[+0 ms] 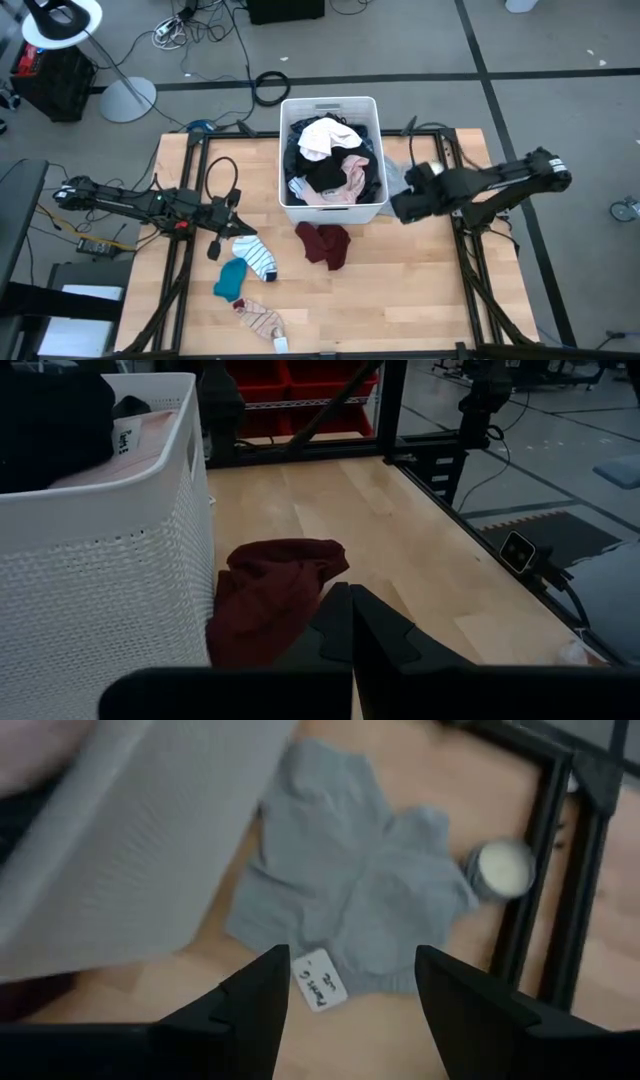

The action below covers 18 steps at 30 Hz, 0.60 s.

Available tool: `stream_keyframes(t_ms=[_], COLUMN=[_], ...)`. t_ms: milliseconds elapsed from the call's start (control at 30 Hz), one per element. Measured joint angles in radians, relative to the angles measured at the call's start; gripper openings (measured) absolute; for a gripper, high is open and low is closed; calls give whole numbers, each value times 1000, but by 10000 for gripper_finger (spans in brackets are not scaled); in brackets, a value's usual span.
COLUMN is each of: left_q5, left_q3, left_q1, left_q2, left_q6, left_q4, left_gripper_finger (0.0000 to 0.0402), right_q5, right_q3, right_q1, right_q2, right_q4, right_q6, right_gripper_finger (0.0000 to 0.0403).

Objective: Sort clothes
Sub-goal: Put the gray boxer into the laundry bin

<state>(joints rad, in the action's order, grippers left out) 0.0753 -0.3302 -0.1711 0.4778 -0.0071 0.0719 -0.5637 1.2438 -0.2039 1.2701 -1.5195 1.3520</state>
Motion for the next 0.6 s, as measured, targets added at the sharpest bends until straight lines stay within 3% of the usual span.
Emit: stream_keyframes(t_ms=[367, 600], left_q5=[0, 0], left_q3=[0, 0], left_q1=[0, 0], left_q2=[0, 0], left_q6=[0, -1], left_q4=[0, 0], left_gripper_finger=[1, 1], right_q5=[5, -151], right_q3=[-427, -684], right_q1=[-58, -64], right_q2=[-4, 9], right_q4=[347, 736], right_q6=[176, 167], right_gripper_finger=[215, 214])
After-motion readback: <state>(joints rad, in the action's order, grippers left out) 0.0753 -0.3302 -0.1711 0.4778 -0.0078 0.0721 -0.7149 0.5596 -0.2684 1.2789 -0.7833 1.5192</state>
